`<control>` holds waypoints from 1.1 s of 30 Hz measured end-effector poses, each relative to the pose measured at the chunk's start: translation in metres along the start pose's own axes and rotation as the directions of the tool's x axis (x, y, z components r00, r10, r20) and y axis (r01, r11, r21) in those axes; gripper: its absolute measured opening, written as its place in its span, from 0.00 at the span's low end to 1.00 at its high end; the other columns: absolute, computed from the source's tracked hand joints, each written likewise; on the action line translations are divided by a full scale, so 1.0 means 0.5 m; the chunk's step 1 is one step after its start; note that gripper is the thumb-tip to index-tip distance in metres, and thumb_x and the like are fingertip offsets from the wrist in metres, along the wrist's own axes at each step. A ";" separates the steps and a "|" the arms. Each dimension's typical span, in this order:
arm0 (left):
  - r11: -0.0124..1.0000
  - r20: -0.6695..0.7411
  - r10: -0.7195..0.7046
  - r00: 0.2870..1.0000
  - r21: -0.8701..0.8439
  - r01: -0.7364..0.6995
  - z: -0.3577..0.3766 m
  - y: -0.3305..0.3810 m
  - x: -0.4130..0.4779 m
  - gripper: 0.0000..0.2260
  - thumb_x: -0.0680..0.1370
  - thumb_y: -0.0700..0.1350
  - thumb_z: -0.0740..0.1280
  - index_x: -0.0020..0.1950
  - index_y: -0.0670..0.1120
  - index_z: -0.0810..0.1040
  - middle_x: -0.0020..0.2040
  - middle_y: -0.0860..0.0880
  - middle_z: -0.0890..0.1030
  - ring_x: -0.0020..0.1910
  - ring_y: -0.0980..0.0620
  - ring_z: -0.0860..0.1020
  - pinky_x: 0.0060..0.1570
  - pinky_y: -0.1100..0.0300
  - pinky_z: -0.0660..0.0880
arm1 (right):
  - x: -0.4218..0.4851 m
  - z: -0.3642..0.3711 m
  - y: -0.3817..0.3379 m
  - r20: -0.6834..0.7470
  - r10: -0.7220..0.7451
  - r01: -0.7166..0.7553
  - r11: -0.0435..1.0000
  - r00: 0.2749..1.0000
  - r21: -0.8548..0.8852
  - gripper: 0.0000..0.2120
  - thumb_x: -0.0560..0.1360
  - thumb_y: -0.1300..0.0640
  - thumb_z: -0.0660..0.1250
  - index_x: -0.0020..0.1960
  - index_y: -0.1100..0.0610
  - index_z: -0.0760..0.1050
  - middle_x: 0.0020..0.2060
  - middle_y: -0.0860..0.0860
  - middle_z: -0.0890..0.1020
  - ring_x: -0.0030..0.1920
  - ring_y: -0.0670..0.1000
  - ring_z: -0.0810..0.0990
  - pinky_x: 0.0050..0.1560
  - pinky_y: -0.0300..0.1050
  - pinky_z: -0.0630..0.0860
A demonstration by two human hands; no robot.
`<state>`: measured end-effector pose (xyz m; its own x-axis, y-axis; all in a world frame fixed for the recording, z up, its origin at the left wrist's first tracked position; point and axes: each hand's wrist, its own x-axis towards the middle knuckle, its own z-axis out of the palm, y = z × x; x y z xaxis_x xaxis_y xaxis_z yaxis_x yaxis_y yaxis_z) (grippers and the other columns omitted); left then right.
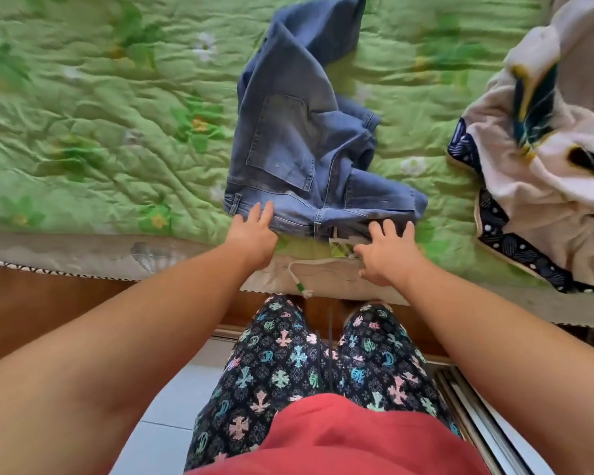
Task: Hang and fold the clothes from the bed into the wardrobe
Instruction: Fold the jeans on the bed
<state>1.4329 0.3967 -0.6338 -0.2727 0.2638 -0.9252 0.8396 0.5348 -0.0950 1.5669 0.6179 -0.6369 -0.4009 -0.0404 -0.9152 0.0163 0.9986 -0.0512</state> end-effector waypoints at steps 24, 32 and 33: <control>0.918 -0.632 -0.046 0.773 -0.332 -0.217 -0.207 -0.173 -0.099 0.19 0.74 0.37 0.67 0.61 0.52 0.69 0.47 0.47 0.62 0.32 0.39 0.73 0.26 0.54 0.61 | -0.092 -0.258 0.178 -0.508 0.205 -0.038 0.947 0.837 0.320 0.17 0.75 0.63 0.64 0.62 0.57 0.68 0.52 0.61 0.76 0.47 0.66 0.81 0.39 0.55 0.73; 0.889 -0.692 -0.211 0.691 -0.430 -0.159 -0.316 -0.241 -0.295 0.31 0.74 0.38 0.65 0.74 0.58 0.65 0.57 0.45 0.72 0.42 0.36 0.80 0.33 0.51 0.70 | -0.300 -0.402 0.173 -0.628 -0.167 0.130 0.986 0.760 -0.105 0.13 0.79 0.52 0.61 0.63 0.50 0.68 0.49 0.57 0.70 0.45 0.60 0.75 0.37 0.52 0.73; 0.880 -0.696 -0.230 0.680 -0.448 -0.160 -0.329 -0.253 -0.320 0.27 0.74 0.39 0.65 0.71 0.58 0.68 0.54 0.46 0.72 0.42 0.36 0.80 0.34 0.50 0.72 | -0.320 -0.417 0.171 -0.602 -0.159 0.108 0.987 0.782 -0.121 0.11 0.79 0.52 0.60 0.59 0.53 0.72 0.50 0.57 0.71 0.48 0.60 0.76 0.41 0.53 0.75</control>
<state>1.2933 0.4188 -0.4133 -0.7057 0.6148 -0.3521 0.5720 0.7877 0.2288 1.4413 0.7173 -0.4114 -0.8679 -0.1692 -0.4670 -0.1377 0.9853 -0.1012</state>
